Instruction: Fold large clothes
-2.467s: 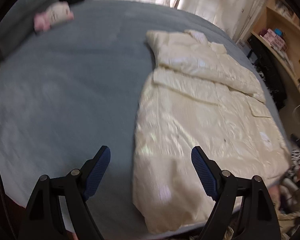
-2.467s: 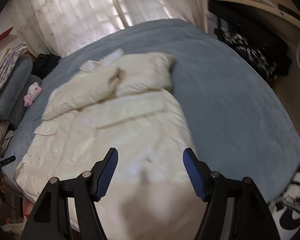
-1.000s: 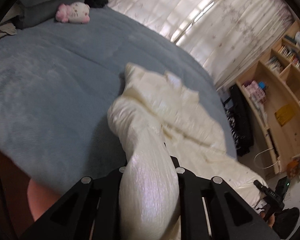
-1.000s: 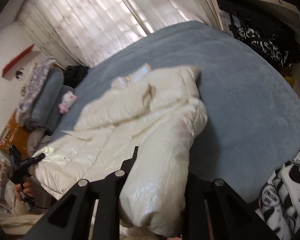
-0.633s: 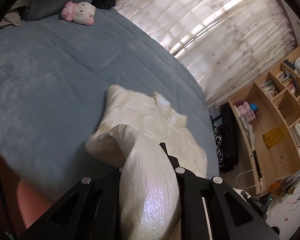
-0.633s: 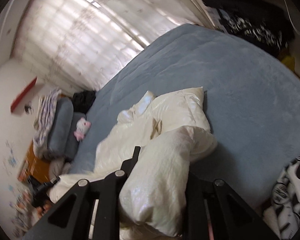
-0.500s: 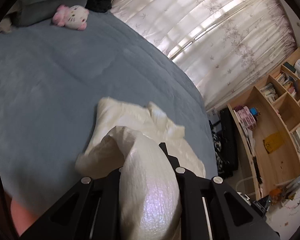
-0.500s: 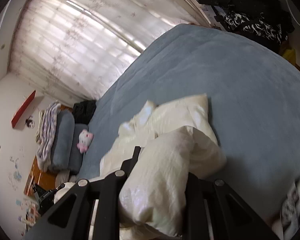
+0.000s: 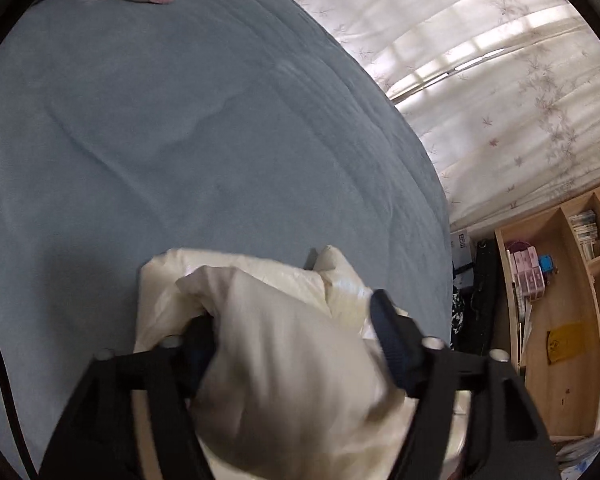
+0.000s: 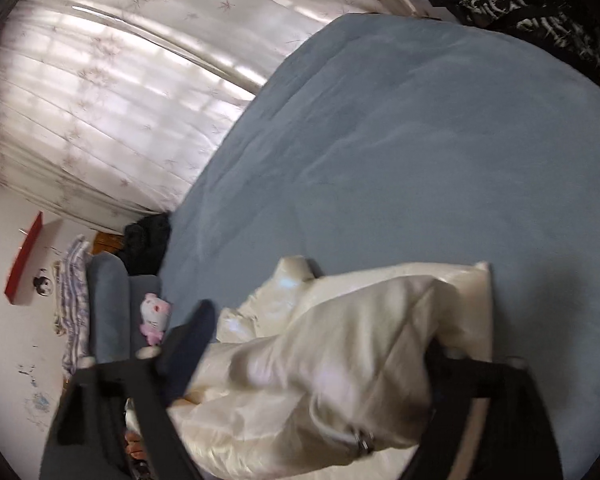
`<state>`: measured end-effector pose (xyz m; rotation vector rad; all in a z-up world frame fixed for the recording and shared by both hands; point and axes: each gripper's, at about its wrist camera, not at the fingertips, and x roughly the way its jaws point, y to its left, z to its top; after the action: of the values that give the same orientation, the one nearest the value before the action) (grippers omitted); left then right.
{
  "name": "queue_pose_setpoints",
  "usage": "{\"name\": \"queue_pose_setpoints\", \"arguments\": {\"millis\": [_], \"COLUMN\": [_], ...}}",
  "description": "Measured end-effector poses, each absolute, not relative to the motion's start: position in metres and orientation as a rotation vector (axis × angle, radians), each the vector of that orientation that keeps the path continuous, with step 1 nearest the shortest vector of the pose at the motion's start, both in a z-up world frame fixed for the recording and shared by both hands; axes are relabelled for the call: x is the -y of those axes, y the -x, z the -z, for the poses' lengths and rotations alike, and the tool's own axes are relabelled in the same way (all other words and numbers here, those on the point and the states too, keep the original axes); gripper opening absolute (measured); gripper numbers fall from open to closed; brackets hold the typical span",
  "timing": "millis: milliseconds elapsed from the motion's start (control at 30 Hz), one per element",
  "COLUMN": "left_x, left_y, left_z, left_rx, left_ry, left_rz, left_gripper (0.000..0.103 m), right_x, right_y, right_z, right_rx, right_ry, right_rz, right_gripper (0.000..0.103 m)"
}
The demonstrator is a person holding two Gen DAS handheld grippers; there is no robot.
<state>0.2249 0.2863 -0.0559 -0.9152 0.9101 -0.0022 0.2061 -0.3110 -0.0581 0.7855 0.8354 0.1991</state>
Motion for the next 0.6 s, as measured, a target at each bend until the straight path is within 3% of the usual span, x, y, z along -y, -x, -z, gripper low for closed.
{"name": "queue_pose_setpoints", "arguments": {"millis": [133, 333, 600], "left_x": [-0.287, -0.29, -0.281], "left_y": [-0.229, -0.239, -0.26], "left_z": [0.052, 0.051, 0.11], "left_rx": [-0.866, -0.843, -1.03], "left_ry": [0.873, 0.763, 0.57], "left_rz": [0.043, 0.009, -0.024], "left_gripper": [0.087, 0.089, 0.089], "right_x": [0.311, 0.332, 0.335], "right_y": [-0.207, -0.204, -0.226], "right_z": [0.068, 0.074, 0.103], "right_rx": [-0.816, -0.757, -0.861], "right_ry": [-0.771, -0.8, -0.586], "right_rz": [-0.229, -0.214, -0.089], "right_gripper": [0.092, 0.092, 0.092]}}
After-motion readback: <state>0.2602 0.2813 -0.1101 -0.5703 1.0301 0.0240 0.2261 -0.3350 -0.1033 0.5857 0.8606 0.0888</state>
